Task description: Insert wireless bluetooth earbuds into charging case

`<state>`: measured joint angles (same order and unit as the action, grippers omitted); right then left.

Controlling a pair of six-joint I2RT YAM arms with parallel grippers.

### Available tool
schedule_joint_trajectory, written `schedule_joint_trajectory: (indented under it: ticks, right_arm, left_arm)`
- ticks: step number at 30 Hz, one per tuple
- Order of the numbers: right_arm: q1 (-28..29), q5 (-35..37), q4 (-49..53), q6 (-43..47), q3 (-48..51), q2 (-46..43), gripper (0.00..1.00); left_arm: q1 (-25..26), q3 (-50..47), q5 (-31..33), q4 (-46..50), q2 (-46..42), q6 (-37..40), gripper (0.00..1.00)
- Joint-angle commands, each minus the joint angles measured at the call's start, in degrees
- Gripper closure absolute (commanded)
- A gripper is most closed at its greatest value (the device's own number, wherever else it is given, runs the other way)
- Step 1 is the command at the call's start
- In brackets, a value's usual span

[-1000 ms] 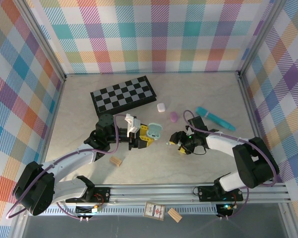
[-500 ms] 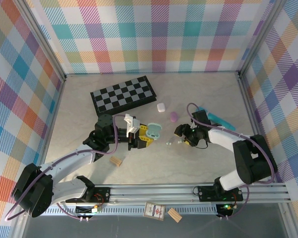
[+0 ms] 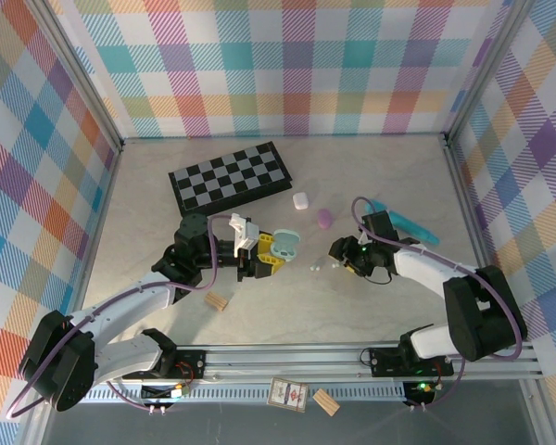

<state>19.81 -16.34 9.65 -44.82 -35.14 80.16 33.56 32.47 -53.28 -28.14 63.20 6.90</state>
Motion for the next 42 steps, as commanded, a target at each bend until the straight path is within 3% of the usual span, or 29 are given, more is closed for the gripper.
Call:
schedule_joint_trajectory:
  ticks: [1, 13, 32, 42]
  right_arm:
    - [-0.1, -1.3, -1.9, 3.0, -0.9, 2.6, 0.44]
    - [-0.2, -6.0, -7.1, 4.5, -0.3, 6.2, 0.54]
    - [-0.2, -5.1, -7.9, 6.2, -1.5, 9.4, 0.57]
    - [-0.2, -4.1, -7.4, 5.5, -1.8, 11.6, 0.72]
  left_arm:
    - [-0.5, 0.0, -0.9, -0.1, -0.5, 0.9, 0.60]
    - [-0.5, 0.0, -0.5, 1.0, -1.4, 1.1, 0.60]
    - [-0.5, 0.1, -0.6, 1.8, -1.4, 1.7, 0.60]
    - [-0.5, 0.7, -0.6, 2.4, -1.2, 2.0, 0.60]
